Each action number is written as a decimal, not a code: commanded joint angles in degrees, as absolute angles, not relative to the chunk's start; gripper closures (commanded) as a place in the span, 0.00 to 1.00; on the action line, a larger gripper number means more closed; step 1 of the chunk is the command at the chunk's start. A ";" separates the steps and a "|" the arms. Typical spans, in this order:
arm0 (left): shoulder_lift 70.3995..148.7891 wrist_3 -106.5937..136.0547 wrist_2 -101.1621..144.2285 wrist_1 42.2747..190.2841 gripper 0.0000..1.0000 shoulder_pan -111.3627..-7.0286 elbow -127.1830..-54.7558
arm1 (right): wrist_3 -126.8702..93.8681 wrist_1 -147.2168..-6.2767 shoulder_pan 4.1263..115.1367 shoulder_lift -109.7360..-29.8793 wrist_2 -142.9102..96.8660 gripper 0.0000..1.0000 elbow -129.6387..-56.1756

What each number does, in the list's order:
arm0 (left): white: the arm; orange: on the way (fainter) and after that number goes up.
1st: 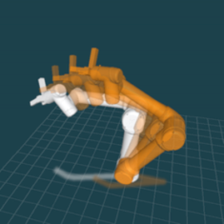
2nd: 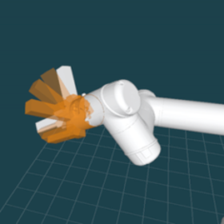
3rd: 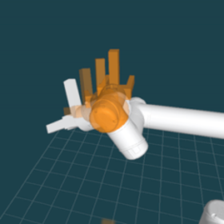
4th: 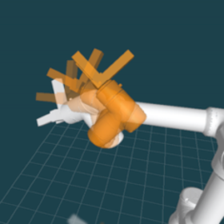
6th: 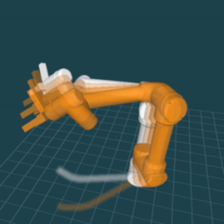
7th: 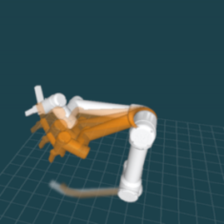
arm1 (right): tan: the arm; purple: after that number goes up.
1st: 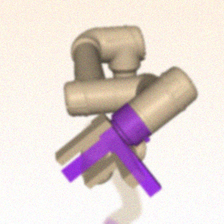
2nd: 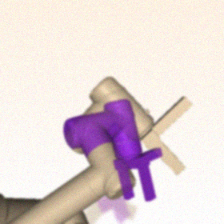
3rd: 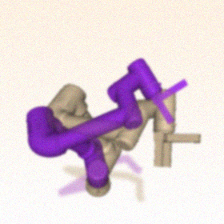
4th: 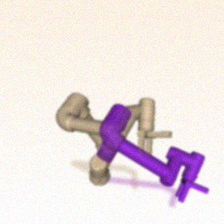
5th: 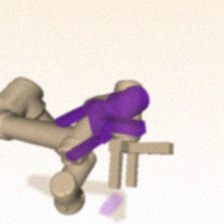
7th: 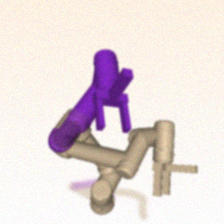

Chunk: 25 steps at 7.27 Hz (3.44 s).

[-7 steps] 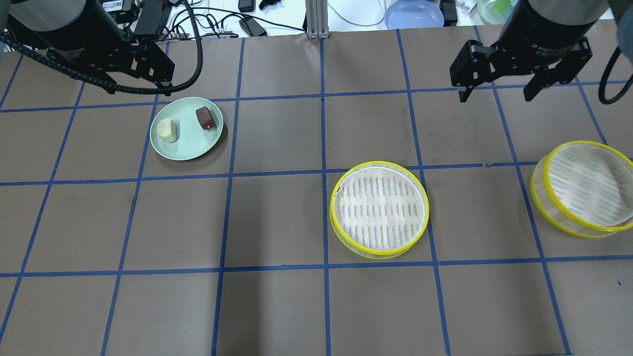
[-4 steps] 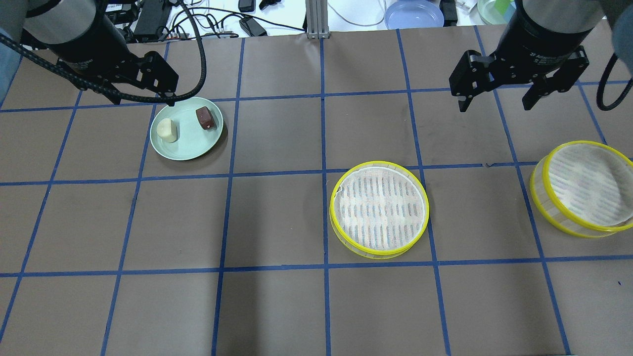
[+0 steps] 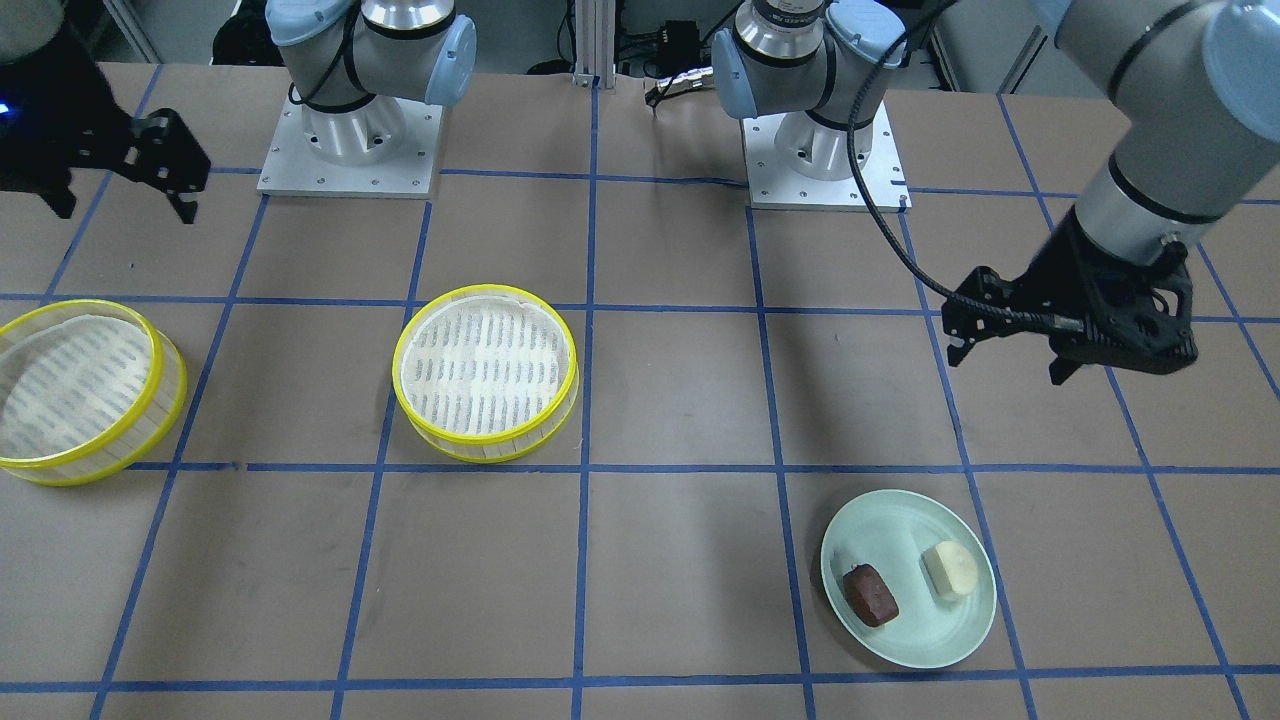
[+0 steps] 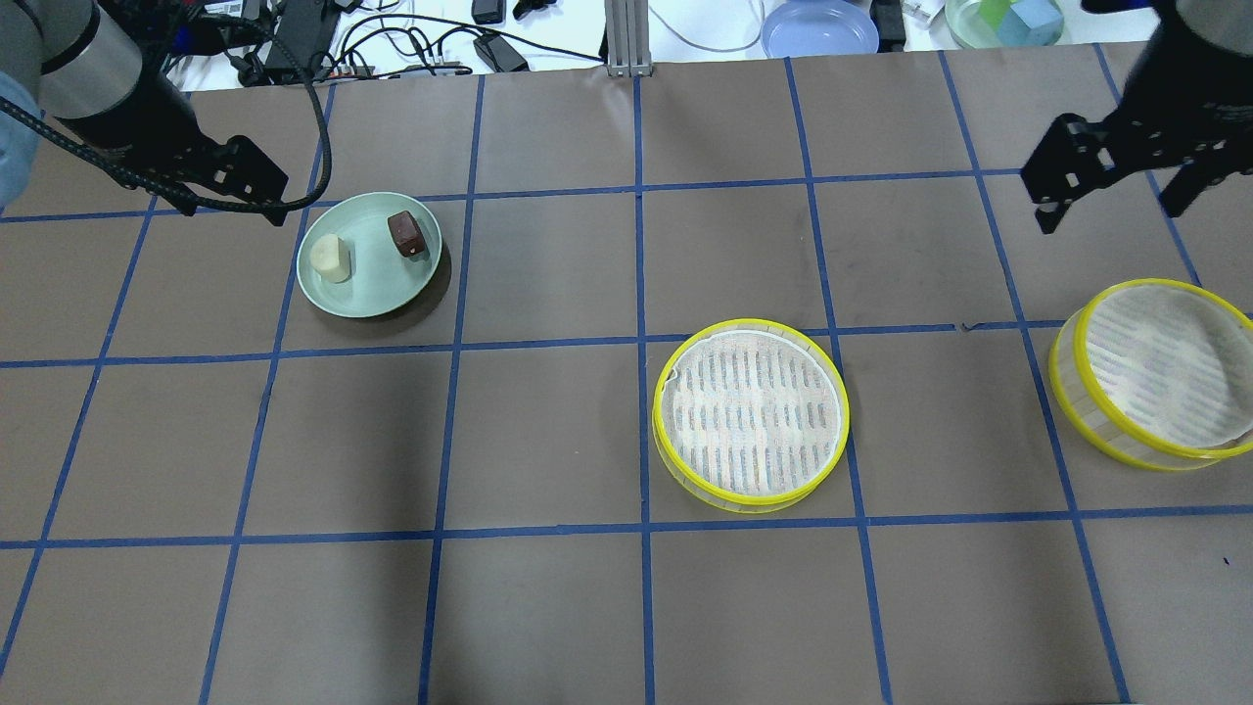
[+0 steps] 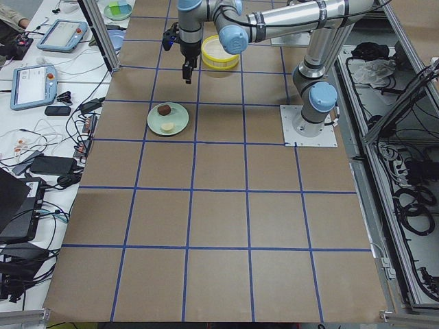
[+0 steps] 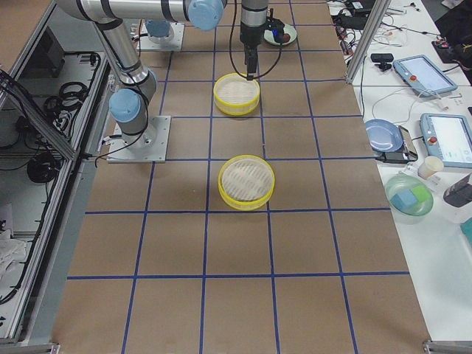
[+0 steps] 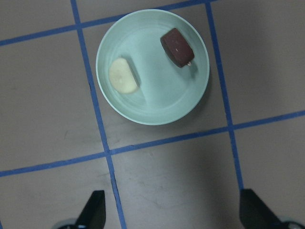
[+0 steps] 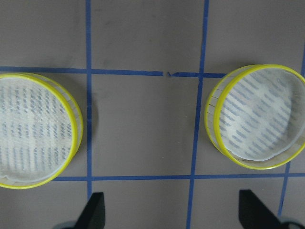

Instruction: Stack buns with steamer

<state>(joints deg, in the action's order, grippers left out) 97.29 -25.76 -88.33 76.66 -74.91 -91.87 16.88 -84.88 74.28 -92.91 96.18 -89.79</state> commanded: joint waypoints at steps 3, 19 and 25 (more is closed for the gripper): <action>111.68 -22.60 -83.08 62.35 0.09 -73.04 -92.20 | 39.57 -95.81 49.78 -78.45 95.89 0.00 -90.09; 105.74 13.63 -76.59 65.22 1.00 -97.68 -92.11 | 55.46 -101.29 43.94 -82.76 91.49 1.00 -96.26; 107.58 30.75 -62.48 65.47 1.00 -115.03 -99.30 | 45.44 -94.66 55.37 -86.40 94.04 1.00 -93.34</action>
